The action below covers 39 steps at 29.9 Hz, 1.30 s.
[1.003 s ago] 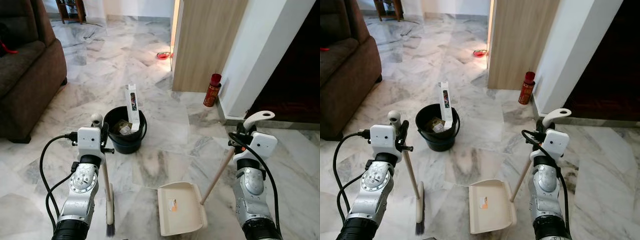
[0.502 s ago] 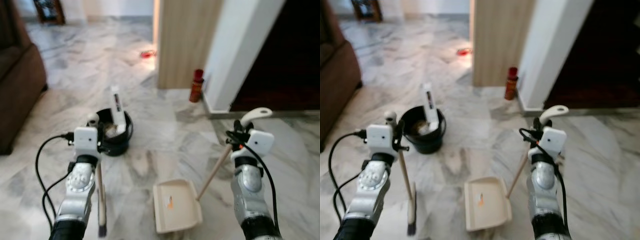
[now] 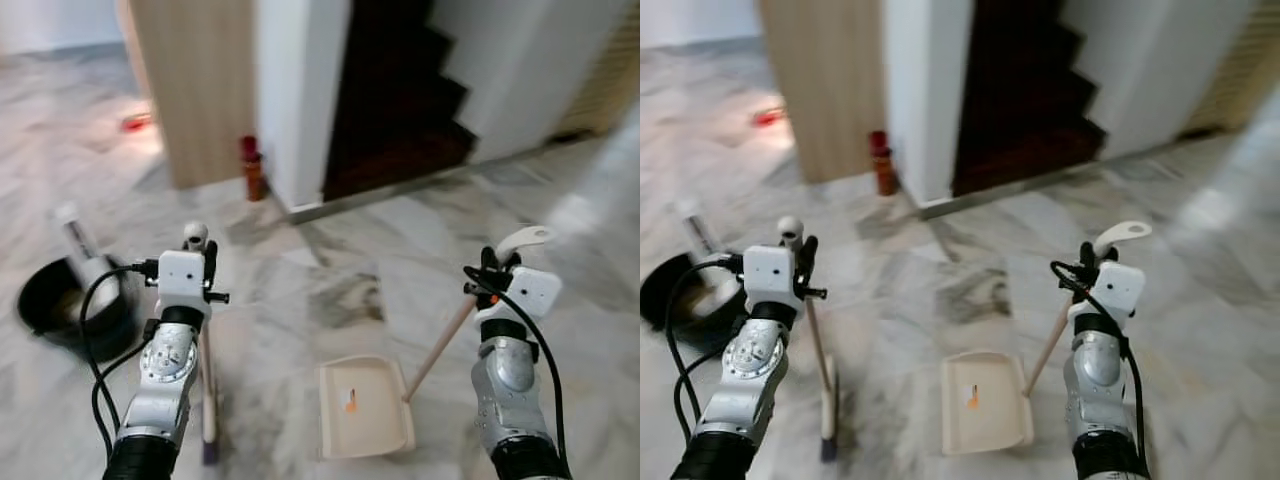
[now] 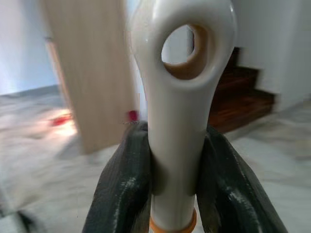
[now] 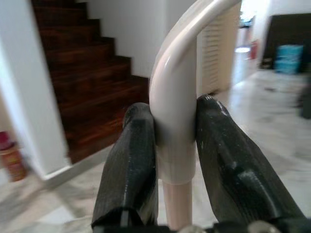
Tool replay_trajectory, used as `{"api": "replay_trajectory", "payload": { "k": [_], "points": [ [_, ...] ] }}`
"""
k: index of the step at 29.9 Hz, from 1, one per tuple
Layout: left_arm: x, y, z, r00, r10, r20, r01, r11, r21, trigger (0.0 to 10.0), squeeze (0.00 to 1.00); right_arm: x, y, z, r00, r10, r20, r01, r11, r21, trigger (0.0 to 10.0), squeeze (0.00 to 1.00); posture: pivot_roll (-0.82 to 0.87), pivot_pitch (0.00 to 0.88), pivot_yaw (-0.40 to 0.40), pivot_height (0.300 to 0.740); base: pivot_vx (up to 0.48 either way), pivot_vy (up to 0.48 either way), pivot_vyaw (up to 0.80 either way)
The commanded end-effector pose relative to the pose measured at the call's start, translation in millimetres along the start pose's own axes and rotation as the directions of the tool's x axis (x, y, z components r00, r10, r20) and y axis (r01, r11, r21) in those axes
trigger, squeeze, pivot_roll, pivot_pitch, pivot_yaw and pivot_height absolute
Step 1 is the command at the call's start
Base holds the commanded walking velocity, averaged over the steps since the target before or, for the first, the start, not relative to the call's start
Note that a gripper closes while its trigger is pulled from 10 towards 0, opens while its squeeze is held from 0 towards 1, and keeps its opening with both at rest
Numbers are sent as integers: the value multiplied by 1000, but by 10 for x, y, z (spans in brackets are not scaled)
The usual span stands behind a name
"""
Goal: Sweep floor
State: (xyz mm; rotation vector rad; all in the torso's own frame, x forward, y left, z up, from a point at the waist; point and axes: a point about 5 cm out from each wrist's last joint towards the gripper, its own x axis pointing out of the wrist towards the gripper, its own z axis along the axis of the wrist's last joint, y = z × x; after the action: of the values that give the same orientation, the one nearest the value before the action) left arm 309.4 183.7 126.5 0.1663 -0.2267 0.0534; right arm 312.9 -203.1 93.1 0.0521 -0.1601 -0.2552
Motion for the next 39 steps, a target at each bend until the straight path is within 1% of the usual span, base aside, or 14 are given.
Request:
{"api": "replay_trajectory", "payload": {
  "k": [1, 10, 14, 15, 28, 30, 39],
  "points": [
    [27, 1, 52, 999, -9, 32, 8, 1000, 8, 10000, 0, 33, 5, 80, 999, 4, 43, -3, 1000, -5, 10000, 0, 114, 32, -68, 740, 0, 0, -800],
    [25, 5, 60, 999, -6, 37, 5, 1000, 19, 10000, 0, 19, 12, 66, 999, 9, 41, -9, 1000, -8, 10000, 0, 114, 31, -71, 740, 0, 0, -800],
    [29, 0, 60, 999, -6, 37, 6, 1000, 12, 10000, 0, 31, -5, 75, 999, 0, 44, 0, 1000, -7, 10000, 0, 114, 30, -71, 740, 0, -295, -800],
    [29, -3, 59, 999, -5, 36, 4, 1000, 3, 10000, 0, 32, -8, 76, 999, 0, 44, 0, 1000, -8, 10000, 0, 113, 29, -72, 740, 0, 0, -800],
    [31, -8, 63, 999, -11, 39, 10, 1000, 11, 10000, 0, 32, -22, 78, 999, -3, 45, 4, 1000, -16, 10000, 0, 110, 35, -73, 740, 0, 0, -800],
    [29, -13, 59, 999, -12, 38, 12, 1000, -10, 10000, 0, 28, -22, 72, 999, -2, 42, 3, 1000, -17, 10000, 0, 109, 36, -73, 740, 0, 0, -800],
    [21, -21, 65, 999, -17, 41, 18, 1000, -18, 10000, 0, 22, -27, 68, 999, -6, 41, 7, 1000, -20, 10000, 0, 108, 41, -73, 740, 0, 0, -800]
  ]
}}
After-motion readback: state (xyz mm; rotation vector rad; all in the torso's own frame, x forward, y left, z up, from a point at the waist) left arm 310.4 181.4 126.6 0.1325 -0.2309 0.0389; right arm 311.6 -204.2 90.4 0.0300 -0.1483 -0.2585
